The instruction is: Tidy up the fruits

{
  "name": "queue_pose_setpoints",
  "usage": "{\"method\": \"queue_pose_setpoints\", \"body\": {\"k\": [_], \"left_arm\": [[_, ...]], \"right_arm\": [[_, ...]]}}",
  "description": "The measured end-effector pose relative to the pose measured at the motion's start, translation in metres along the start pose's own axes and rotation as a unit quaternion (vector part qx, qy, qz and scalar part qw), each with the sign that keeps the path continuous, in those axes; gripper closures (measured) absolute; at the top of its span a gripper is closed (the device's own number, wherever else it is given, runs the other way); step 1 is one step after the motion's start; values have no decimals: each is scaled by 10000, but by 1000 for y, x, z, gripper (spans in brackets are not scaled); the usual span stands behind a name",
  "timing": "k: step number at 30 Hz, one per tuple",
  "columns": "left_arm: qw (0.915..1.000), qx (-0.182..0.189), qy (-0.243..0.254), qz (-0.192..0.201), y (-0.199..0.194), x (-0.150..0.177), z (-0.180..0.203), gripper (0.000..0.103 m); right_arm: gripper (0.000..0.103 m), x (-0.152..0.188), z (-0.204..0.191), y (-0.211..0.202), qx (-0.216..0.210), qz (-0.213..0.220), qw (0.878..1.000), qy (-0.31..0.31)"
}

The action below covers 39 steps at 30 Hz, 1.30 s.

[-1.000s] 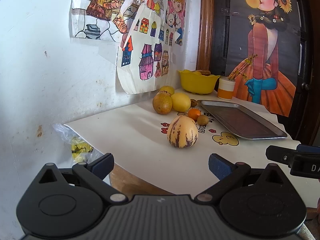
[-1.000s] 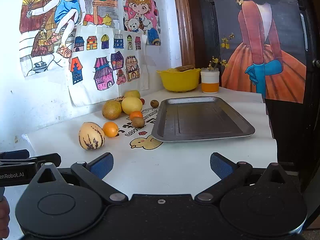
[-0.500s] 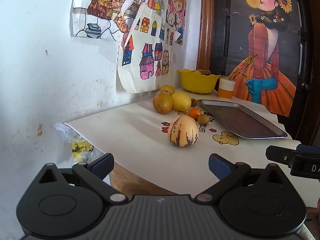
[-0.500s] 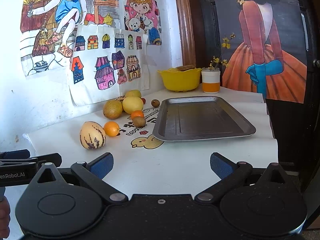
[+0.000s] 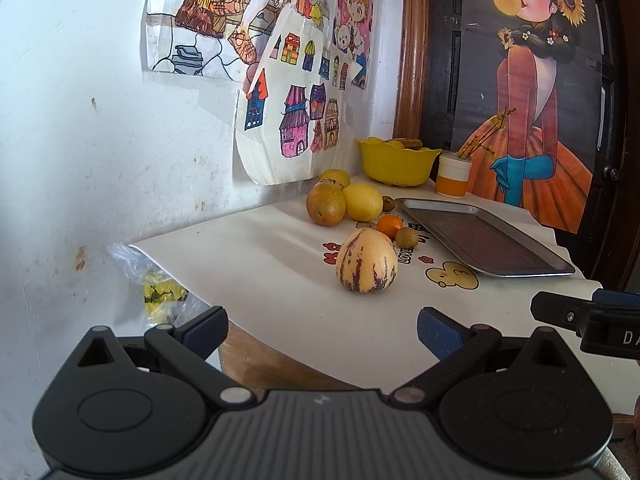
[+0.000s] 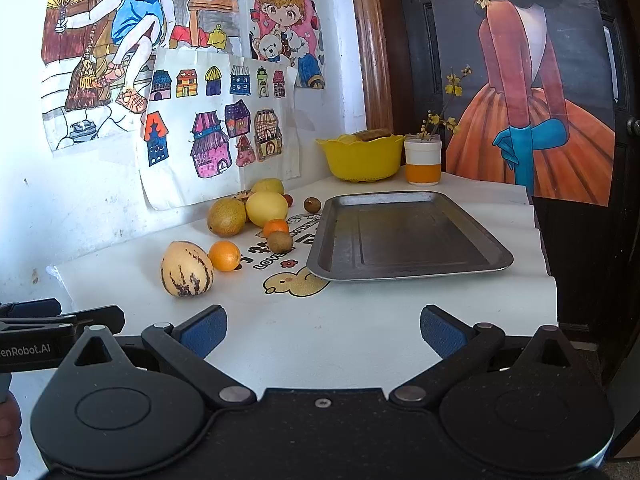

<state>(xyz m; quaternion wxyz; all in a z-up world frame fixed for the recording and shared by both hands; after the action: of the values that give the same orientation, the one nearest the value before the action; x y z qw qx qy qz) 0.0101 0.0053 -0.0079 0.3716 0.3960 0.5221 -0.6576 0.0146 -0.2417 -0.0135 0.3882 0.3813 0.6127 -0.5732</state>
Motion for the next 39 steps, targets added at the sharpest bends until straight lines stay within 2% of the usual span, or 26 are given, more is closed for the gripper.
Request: {"method": "queue_pose_setpoints", "body": {"k": [9, 13, 15, 19, 23, 25, 31, 34, 37, 39], "left_arm": [[9999, -128, 18, -56, 6, 0, -2, 0], [9998, -163, 63, -13, 15, -14, -6, 0], [9998, -143, 123, 7, 21, -20, -8, 0], [9995, -17, 300, -4, 36, -31, -6, 0], [9983, 470, 297, -177, 54, -33, -6, 1], [9977, 565, 271, -253, 63, -33, -6, 1], [9960, 694, 346, -451, 85, -35, -5, 5], [9947, 788, 427, -497, 89, -35, -4, 12], [9941, 803, 486, -537, 94, -34, -5, 20], [9938, 834, 453, -580, 98, -35, -5, 26]], "right_arm": [[0, 0, -3, 4, -82, -53, 9999, -95], [0, -13, -1, 10, -148, 27, 9991, -400], [0, -24, -1, 15, -315, 54, 9979, -566], [0, -46, -4, 37, -707, -176, 9946, -733], [1, -68, -9, 65, -1053, -480, 9913, -635], [1, -79, -14, 80, -1199, -642, 9886, -651], [12, -96, -43, 123, -1641, -1133, 9763, -844], [17, -101, -59, 142, -1858, -1450, 9681, -854], [25, -102, -73, 156, -1908, -1580, 9640, -965], [34, -102, -79, 163, -1902, -1643, 9628, -988]]}}
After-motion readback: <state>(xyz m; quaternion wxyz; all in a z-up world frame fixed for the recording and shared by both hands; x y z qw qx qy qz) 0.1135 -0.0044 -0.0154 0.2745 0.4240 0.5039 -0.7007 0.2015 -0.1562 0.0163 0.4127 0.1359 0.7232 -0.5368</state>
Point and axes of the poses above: each gripper's, at about its wrist camera, not at the fingertips, and y roughly the way its jaws point, z to its right, x to its underside, the point moved 1 cm from there along y, roughly the way its jaws point, and after that the axes turned 10 degrees about x, right-handed, at the moved point
